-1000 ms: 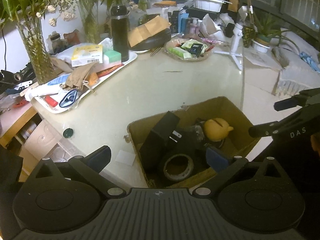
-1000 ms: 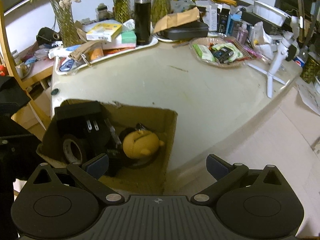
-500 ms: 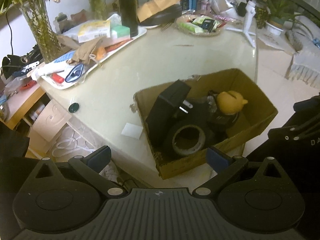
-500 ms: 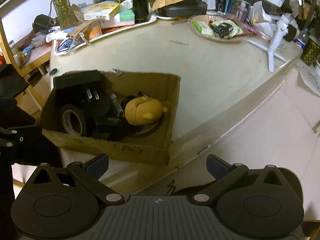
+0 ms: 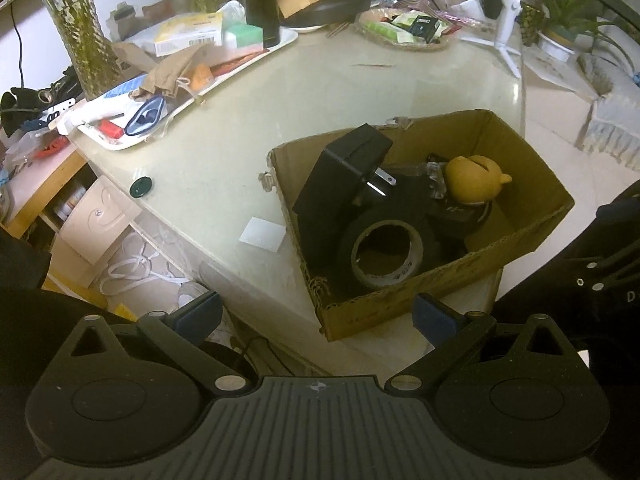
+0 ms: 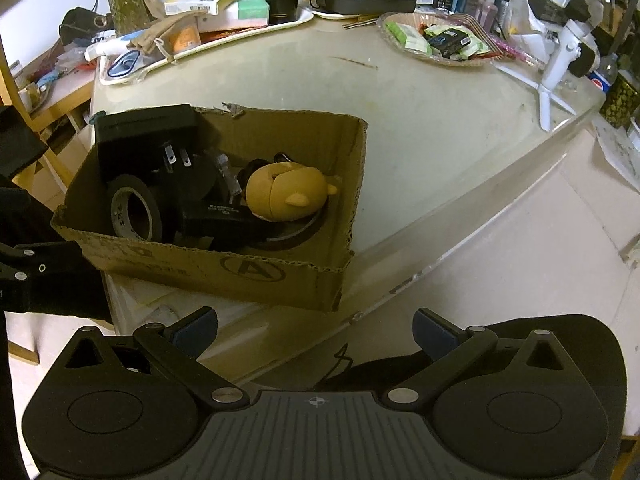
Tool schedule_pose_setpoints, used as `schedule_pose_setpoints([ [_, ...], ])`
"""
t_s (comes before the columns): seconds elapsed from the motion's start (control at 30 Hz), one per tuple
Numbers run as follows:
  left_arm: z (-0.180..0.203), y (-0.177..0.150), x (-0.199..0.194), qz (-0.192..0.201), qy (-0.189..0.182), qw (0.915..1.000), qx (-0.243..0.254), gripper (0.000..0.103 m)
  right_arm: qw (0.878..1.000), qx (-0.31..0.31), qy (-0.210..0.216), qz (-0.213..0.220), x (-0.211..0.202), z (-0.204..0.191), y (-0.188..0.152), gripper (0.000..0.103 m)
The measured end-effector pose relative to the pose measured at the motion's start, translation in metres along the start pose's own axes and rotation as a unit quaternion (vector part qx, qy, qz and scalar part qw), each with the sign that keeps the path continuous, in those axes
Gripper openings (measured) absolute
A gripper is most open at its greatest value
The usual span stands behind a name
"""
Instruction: Organize rigid objects
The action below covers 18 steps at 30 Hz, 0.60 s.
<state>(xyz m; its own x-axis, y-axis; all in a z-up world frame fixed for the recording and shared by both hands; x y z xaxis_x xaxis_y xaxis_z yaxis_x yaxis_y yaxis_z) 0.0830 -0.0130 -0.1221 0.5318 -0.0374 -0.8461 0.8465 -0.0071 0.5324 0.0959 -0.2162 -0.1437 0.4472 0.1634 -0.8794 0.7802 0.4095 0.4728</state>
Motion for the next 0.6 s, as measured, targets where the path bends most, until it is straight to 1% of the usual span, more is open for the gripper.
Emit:
schedule_pose_setpoints([
  [0.6,0.0009,-0.0005,0.0006,0.0,0.004,1.0,0.008,0.103,1.0,-0.012,0.001,-0.009,0.0026,-0.0037,-0.0001,0.103],
])
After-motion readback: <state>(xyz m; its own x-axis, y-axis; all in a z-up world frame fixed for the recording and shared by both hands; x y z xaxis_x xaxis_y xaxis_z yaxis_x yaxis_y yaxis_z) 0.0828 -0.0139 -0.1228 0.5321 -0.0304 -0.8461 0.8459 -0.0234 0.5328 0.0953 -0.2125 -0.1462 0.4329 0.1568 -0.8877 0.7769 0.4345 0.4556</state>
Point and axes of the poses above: each gripper's, at about its wrist camera, not at the fingertips, and x roughly the way its jaws point, z to its right, y to its top, the point moved 10 cm from there along x, roughly the way its jaws point, and after that the axes turned 8 degrees about -x, right-handed, at the moved point
